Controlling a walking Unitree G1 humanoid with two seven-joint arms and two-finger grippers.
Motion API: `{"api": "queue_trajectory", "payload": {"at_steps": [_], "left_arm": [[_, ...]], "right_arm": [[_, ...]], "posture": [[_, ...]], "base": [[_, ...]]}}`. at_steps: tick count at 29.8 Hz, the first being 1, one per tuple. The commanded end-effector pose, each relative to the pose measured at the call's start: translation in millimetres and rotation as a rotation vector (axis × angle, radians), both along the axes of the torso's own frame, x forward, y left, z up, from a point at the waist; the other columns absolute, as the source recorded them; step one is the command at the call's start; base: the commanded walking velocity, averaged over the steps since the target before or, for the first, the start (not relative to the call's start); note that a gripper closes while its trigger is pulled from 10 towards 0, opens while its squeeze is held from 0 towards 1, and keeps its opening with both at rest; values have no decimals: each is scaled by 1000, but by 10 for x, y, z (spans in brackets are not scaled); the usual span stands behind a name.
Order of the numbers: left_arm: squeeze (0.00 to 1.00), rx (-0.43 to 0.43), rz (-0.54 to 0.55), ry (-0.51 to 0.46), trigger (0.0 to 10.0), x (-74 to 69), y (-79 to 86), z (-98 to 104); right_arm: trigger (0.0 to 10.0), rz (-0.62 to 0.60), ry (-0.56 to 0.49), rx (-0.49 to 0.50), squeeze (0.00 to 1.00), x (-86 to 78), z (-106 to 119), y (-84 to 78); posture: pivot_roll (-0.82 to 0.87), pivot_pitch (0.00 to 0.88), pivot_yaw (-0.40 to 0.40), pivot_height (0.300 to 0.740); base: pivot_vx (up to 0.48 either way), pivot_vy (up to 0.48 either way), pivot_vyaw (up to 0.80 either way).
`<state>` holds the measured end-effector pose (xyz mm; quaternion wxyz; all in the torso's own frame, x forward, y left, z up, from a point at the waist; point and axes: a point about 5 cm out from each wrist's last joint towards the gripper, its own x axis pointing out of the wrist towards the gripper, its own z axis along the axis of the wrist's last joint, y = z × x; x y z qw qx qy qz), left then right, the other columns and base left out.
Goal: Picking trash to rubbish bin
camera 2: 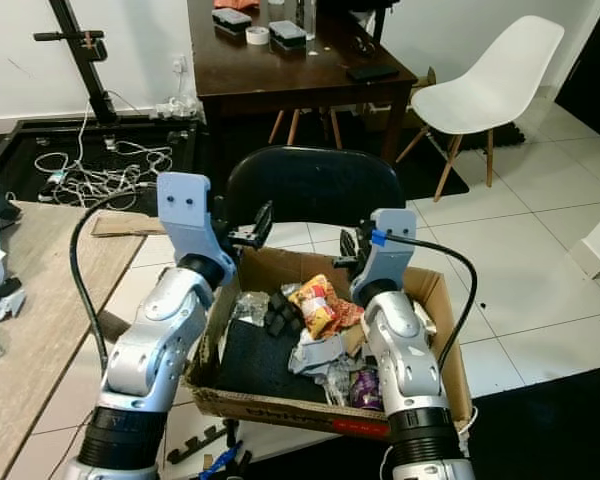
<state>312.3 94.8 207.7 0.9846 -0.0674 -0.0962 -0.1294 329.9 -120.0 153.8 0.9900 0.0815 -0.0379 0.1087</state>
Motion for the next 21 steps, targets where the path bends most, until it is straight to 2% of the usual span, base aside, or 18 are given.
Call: {"api": "queue_trajectory", "payload": {"at_steps": [1, 21], "left_arm": [[0, -15, -4, 28, 10000, -22, 19, -46], [0, -21, 1, 35, 10000, -33, 42, -37]], "right_arm": [[10000, 22, 5, -4, 0, -3, -14, 49], [10000, 31, 22, -4, 0, -34, -63, 54]], "posture": [[175, 74, -15, 740], [178, 81, -27, 740]], "base": [[-368, 0, 0], [-407, 0, 0]]}}
